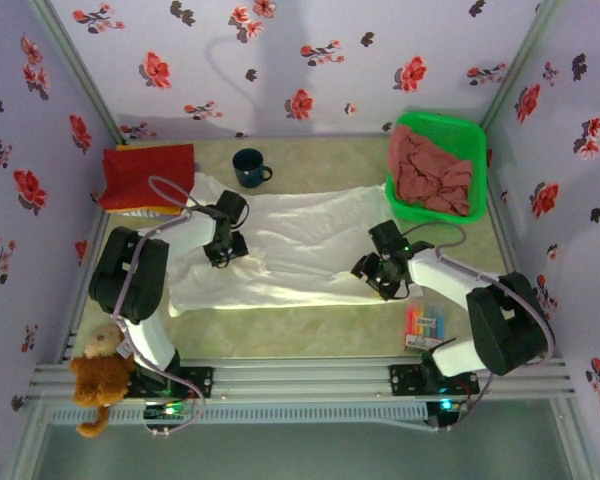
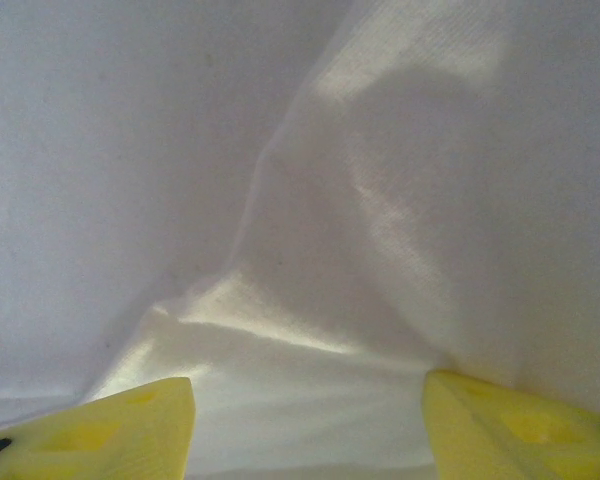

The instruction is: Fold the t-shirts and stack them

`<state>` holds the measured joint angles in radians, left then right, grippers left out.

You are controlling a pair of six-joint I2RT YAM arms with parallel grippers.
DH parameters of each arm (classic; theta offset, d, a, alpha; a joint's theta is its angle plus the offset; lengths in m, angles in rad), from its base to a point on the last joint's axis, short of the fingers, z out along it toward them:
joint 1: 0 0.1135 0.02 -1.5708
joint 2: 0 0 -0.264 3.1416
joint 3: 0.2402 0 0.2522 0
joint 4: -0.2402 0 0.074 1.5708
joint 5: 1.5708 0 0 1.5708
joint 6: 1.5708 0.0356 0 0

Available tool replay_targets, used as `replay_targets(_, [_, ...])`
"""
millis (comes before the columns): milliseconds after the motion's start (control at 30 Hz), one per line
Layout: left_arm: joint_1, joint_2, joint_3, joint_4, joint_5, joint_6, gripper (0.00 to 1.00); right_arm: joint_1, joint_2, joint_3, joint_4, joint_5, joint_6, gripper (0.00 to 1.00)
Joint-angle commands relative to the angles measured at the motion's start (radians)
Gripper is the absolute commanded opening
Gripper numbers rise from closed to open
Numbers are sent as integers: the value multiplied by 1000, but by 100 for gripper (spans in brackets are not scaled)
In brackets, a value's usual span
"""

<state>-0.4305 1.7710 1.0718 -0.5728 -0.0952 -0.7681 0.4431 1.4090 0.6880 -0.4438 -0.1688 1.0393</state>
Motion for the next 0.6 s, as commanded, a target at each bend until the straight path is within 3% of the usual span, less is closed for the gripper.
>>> replay_targets(0, [-16,-57,33,-80,3,33,52,-9,-23,62,-115,-10,-65,64])
replay_targets(133, [-16,-149,147,-164,-34,86,53,-12,-28,190,-233,-24,-134,65])
replay_targets(233, [31,-159,250,-223,-53,151,53,-17,-14,281,-278,-29,-166,65])
replay_targets(367, [137,-78,387,-280,-52,232,52,-24,38,392,-301,-26,-204,64])
replay_targets(567, [261,89,543,-255,40,299,49,-27,162,580,-370,-21,-277,64])
